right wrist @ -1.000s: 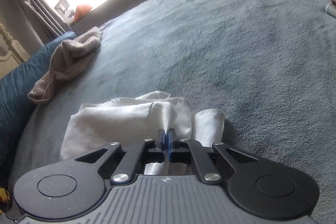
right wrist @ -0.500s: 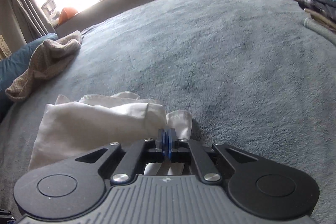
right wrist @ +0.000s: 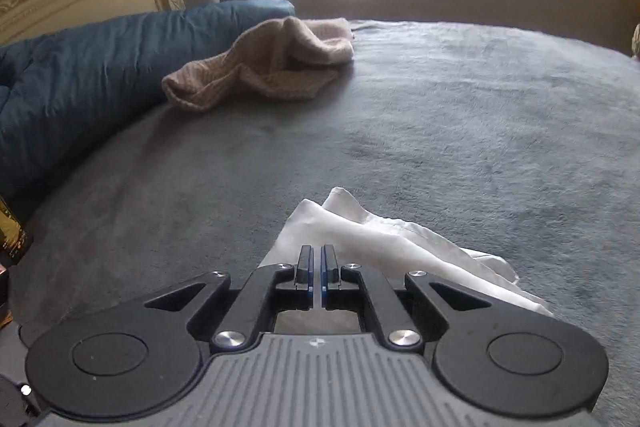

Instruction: Fold clothes

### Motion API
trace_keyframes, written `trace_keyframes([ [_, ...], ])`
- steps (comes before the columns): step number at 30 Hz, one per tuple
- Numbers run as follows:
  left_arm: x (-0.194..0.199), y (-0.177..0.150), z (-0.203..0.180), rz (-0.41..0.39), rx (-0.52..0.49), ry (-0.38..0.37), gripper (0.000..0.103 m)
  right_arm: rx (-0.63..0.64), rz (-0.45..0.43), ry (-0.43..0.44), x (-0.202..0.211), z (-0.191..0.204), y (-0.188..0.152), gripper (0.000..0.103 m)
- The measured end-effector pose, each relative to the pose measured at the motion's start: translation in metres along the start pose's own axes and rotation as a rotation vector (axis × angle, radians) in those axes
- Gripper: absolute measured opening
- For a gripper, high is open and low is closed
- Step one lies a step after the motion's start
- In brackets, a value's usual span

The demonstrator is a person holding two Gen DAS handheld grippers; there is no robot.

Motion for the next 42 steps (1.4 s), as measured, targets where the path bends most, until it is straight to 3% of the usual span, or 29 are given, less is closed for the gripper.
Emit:
trace_keyframes([
  [4,0.001,-0.001,0.002,-0.003,0.013,-0.015,0.045,-0.126,0.052,-0.082,-0.045,-0.036,-0.008,0.001],
  [7,0.001,-0.003,0.003,-0.004,0.015,-0.026,0.045,-0.185,0.008,-0.094,-0.036,-0.042,0.003,0.002],
  [11,0.000,-0.005,0.004,-0.001,0.022,-0.040,0.045,-0.081,-0.070,0.016,-0.009,-0.006,0.025,0.003],
  [14,-0.001,-0.005,0.003,0.000,0.028,-0.045,0.045,-0.015,0.012,0.120,-0.022,0.020,0.021,0.003],
  [16,-0.002,-0.004,0.003,0.000,0.029,-0.045,0.045,0.016,0.079,0.108,-0.046,0.027,0.011,0.002],
  [18,-0.002,-0.004,0.003,0.000,0.029,-0.042,0.045,-0.038,0.108,0.088,-0.068,0.020,0.005,0.000],
  [20,-0.002,-0.005,0.002,0.001,0.029,-0.039,0.045,-0.173,0.092,0.115,-0.074,0.010,0.009,0.000],
  [22,-0.001,-0.005,0.001,0.001,0.029,-0.036,0.045,-0.230,0.046,0.107,-0.062,0.003,0.018,0.002],
  [27,-0.001,-0.006,0.000,0.000,0.030,-0.030,0.045,-0.207,-0.028,0.066,0.014,-0.018,0.028,0.003],
  [33,0.001,-0.006,0.002,-0.003,0.051,-0.031,0.045,-0.223,0.079,-0.028,0.084,-0.051,-0.023,0.003],
  [39,-0.002,0.000,0.003,-0.003,0.071,-0.020,0.045,-0.339,0.181,-0.170,0.064,-0.086,-0.094,0.002],
  [42,-0.003,0.000,0.002,-0.003,0.083,-0.013,0.045,-0.431,0.117,-0.213,0.070,-0.101,-0.098,0.003],
])
Point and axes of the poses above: each gripper's, at about its wrist camera, not at the fingertips, and x roughly against the way its jaws point, z to its left, y to its top, the point moved 9 cm from there along -x, roughly the way its jaws point, and after that the axes turned 2 degrees about -x, right-handed, at the moved point
